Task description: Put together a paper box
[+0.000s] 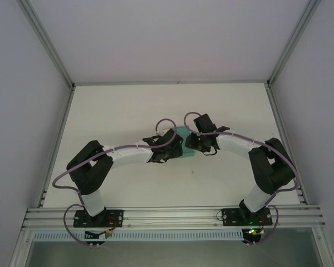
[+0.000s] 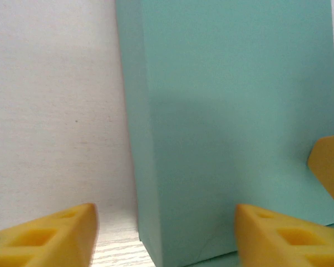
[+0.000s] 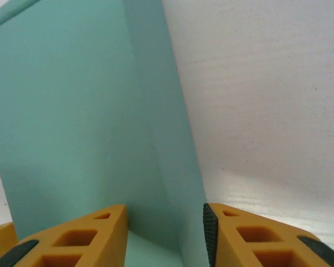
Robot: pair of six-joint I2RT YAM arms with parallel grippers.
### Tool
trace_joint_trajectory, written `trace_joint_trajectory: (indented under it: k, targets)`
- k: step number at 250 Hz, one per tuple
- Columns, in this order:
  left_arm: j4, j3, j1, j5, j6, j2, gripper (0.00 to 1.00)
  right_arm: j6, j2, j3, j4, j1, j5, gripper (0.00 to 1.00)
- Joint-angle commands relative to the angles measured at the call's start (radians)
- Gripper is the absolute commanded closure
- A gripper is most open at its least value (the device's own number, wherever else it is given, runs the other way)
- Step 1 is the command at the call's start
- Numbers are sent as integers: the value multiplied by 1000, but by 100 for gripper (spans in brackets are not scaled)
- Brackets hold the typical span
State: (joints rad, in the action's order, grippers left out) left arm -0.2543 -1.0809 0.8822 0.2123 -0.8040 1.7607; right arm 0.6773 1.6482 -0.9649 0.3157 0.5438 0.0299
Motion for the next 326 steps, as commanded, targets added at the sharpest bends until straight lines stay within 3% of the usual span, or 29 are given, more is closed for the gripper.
trace_joint_trajectory:
  k: [1, 21, 53, 74, 107, 147, 220, 237, 273, 326]
  targets:
    - [-52, 15, -6, 40, 33, -69, 21, -32, -6, -49, 93, 2, -33, 52]
    - [-61, 18, -12, 54, 51, -102, 0, -43, -20, -78, 98, 0, -40, 48]
    - [-65, 27, -28, 77, 75, -159, 0, -59, -42, -120, 106, -4, -61, 43]
    - [-45, 30, -59, 36, 96, -169, 0, -69, -40, -139, 107, -14, -59, 39]
    - [48, 12, -145, -136, 136, -111, 0, -84, 7, -165, 102, -50, -30, 33]
    - [188, -26, -222, -314, 148, -1, 0, -118, 85, -187, 58, -72, 52, 43]
    - [311, -83, -268, -455, 146, 172, 35, -122, 182, -171, -22, -90, 128, 66]
    - [334, -88, -268, -473, 136, 207, 38, -125, 193, -153, -57, -90, 162, 66]
    - [394, -83, -270, -529, 98, 273, 57, -133, 205, -119, -115, -94, 215, 70]
    - [560, -10, -269, -601, 25, 314, 70, -152, 216, -54, -215, -96, 300, 68]
